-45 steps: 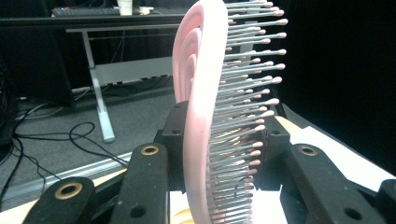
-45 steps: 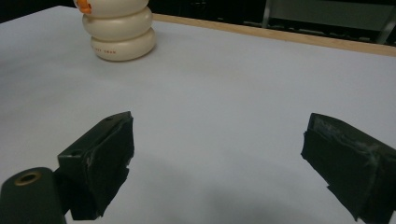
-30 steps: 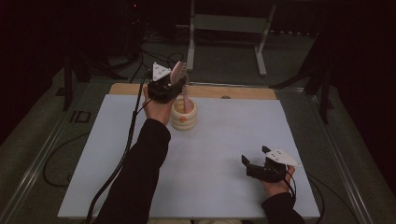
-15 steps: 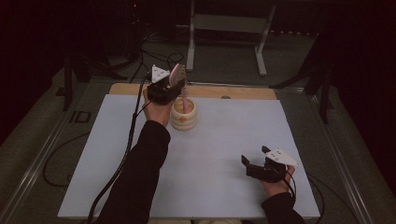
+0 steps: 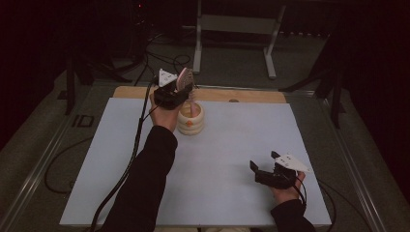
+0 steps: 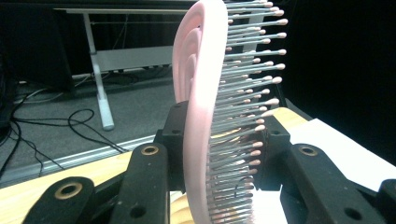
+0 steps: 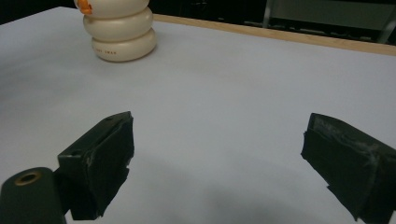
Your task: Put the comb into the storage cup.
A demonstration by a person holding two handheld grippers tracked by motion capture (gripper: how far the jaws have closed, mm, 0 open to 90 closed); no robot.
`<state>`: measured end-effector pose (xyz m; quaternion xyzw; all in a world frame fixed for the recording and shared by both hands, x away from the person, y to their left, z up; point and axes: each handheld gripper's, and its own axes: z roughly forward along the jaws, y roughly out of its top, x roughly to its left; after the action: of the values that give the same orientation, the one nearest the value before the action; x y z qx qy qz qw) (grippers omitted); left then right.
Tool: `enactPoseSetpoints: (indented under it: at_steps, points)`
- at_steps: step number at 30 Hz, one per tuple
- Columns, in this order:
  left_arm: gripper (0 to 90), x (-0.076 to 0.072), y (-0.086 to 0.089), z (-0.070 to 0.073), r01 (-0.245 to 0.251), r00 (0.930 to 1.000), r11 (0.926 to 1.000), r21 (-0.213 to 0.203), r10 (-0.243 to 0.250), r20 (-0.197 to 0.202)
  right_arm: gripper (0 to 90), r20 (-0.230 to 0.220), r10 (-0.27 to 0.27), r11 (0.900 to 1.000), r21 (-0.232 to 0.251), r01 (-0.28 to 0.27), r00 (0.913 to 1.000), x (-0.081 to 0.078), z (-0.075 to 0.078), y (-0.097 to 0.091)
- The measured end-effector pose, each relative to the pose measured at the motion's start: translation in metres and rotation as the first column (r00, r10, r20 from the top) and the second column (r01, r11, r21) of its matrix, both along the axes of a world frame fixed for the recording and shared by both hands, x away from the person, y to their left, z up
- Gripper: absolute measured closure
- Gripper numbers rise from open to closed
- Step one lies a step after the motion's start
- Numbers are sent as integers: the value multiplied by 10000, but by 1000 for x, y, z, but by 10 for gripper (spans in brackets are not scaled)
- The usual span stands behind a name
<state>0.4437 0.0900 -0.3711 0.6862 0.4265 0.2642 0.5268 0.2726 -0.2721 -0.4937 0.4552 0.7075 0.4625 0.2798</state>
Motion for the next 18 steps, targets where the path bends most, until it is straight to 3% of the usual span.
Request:
enactPoseSetpoints:
  at_steps: [18]
  points:
    - [651, 1, -1, -7, -43, 9999, 9999, -137, 42, -115, 88, -21, -93, 10000, -29, 93, 10000, 0, 0, -1]
